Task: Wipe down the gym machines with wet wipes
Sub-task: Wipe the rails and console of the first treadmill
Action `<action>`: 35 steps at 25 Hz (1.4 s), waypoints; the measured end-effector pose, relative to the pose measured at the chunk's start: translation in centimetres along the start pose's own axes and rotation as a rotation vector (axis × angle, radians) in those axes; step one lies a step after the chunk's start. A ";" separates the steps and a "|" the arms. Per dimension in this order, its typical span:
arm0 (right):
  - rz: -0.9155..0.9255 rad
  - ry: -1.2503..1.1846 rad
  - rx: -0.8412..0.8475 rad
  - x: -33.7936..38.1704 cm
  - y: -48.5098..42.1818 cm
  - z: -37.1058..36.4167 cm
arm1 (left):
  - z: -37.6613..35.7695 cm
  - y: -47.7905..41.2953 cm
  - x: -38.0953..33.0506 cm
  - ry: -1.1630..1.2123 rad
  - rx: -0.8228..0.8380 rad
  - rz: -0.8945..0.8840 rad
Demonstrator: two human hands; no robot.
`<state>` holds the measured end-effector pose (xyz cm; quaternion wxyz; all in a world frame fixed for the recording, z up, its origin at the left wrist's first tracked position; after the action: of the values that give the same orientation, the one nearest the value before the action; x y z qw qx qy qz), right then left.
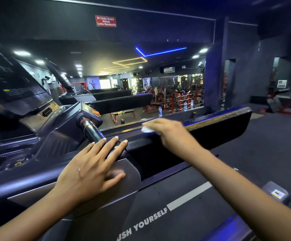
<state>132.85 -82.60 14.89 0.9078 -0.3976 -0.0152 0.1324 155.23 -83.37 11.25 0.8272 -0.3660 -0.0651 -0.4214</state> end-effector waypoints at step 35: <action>-0.444 0.058 -0.558 -3.5 6.4 -3.0 | -0.9 -6.5 -0.7 0.371 0.253 -0.088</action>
<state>128.42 -81.48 8.52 0.7710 -0.6207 -0.1111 -0.0888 149.75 -86.00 13.93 0.8450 -0.1724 0.0200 -0.5058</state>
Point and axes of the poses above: each hand's wrist, its own y-axis away from the middle knuckle, its own z-axis out of the back of the hand, x = y × z, the point moved 3 cm from there along -y, towards the middle knuckle, and after that the axes turned 11 degrees about y, right-handed, at the moved point
